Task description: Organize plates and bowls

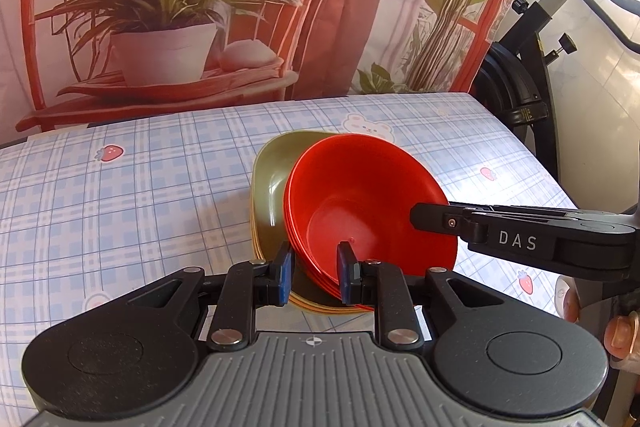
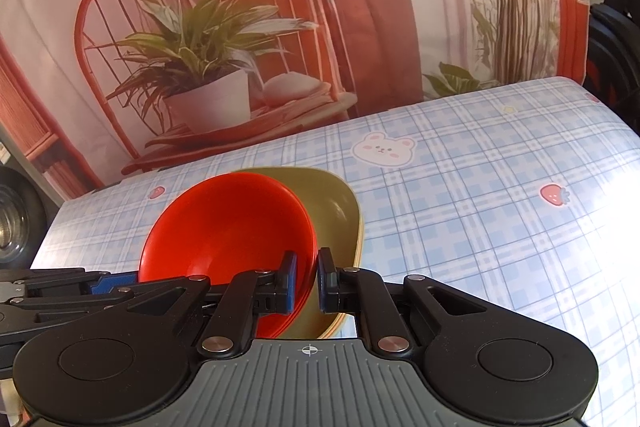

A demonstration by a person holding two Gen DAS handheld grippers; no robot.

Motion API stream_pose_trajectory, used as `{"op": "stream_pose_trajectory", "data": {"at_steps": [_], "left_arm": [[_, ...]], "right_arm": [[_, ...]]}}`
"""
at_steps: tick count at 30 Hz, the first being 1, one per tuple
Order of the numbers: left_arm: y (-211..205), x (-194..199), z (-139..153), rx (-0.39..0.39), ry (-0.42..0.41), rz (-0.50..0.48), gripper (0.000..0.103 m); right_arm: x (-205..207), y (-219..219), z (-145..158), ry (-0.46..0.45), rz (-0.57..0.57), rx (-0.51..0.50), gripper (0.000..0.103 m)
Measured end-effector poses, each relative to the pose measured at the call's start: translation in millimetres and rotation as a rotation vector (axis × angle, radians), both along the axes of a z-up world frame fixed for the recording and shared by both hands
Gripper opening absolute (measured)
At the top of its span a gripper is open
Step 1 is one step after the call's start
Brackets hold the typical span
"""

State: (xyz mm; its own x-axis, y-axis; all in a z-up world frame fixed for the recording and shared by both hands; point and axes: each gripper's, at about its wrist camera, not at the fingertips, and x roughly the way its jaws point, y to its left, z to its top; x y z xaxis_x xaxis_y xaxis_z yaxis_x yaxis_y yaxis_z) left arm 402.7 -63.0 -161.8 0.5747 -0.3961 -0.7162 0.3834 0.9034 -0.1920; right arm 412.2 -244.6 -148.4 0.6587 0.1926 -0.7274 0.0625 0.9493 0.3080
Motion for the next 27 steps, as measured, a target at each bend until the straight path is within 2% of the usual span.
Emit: {"op": "stream_pose_trajectory", "data": {"at_steps": [13,16,20,27], "left_arm": [[-3.3,-1.0,4.5,0.057,-0.053,0.015,0.026],[-1.6,-4.0,9.8,0.062,-0.07,0.024,0.029],[2.7,-8.2,17.7,0.07,-0.088,0.044,0.036],[8.4,-24.3,33.9,0.076,-0.127,0.064,0.036]], "right_arm": [[0.6,2.5,1.8,0.004,0.018,-0.013,0.013],[-1.3,4.8,7.7,-0.008,0.025,-0.023,0.02],[-5.5,7.6,19.5,-0.033,0.032,-0.049,0.021],[-18.5,13.3,43.1,-0.091,0.056,-0.094,0.027]]}}
